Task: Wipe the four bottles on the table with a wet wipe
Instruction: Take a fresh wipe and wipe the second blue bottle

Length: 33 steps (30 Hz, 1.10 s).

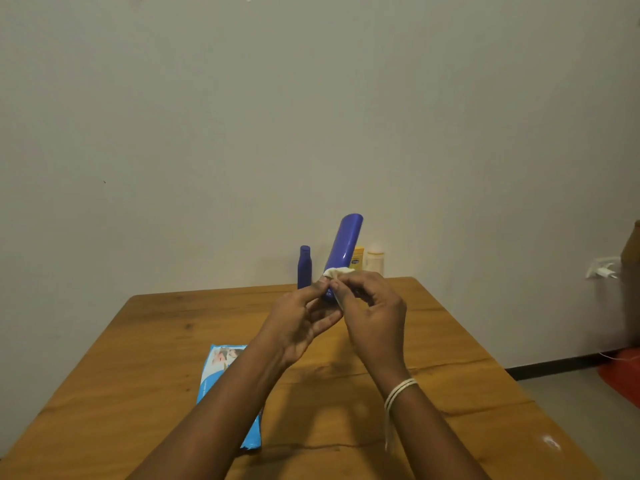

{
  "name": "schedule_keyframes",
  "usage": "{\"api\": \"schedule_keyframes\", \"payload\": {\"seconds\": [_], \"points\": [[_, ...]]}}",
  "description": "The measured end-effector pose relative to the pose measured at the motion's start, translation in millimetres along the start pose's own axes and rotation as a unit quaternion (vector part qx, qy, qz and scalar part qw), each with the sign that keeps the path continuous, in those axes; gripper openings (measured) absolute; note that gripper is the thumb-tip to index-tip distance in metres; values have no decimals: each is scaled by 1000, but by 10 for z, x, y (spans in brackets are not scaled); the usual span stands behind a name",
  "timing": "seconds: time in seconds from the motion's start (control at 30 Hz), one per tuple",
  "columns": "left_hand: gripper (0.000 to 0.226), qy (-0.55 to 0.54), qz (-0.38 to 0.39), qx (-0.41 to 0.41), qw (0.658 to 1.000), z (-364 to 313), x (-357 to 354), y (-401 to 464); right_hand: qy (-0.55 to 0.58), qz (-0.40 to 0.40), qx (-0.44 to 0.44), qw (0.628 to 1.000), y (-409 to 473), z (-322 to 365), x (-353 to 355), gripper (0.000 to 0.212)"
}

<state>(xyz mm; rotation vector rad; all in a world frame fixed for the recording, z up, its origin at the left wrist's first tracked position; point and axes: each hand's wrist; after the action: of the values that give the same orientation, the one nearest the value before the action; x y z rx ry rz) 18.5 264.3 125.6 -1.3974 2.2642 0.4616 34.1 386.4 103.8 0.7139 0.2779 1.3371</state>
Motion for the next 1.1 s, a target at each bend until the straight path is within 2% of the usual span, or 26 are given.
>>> {"api": "schedule_keyframes", "payload": {"seconds": [0.13,0.27,0.33,0.47,0.57,0.63,0.8,0.87,0.93,1.0,1.1], "points": [[31,1,-12,33,999,-14,-25,-20,35,37,-48,998,148,64,101,23],[28,-27,-39,7,999,11,-18,15,-9,107,-63,992,62,20,116,19],[29,-42,-45,8,998,44,-35,30,-16,88,-43,995,-40,-8,38,19],[24,-70,-34,5,997,129,-179,8,-69,14,61,996,-86,-11,-43,22],[33,-115,-19,-18,993,167,-248,31,-60,-60,74,994,-56,29,-77,21],[35,-163,-11,-33,986,157,-268,33,-81,-50,89,992,-85,39,-100,24],[30,-162,-17,-35,986,181,-237,21,-62,-48,70,994,-113,20,-79,25],[28,-171,-17,-35,984,173,-230,15,-66,-22,52,996,-142,14,-91,26],[32,-139,-26,-34,989,189,-202,10,-52,-23,28,998,-146,-23,-61,25],[33,-85,-21,-30,996,209,-162,2,-36,-58,6,998,-154,-60,-8,23],[30,42,-13,-24,999,196,-100,-22,42,-56,-64,995,-126,-53,76,20]]}}
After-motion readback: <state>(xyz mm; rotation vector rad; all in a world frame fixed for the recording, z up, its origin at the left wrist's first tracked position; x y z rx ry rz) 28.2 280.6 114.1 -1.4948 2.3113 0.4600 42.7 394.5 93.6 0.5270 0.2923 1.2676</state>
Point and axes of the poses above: each hand's wrist, its own y-axis towards the middle knuckle, its own x-axis out of the back of the hand, z = x × y, and after that the axes turned 15 degrees about z, right-handed
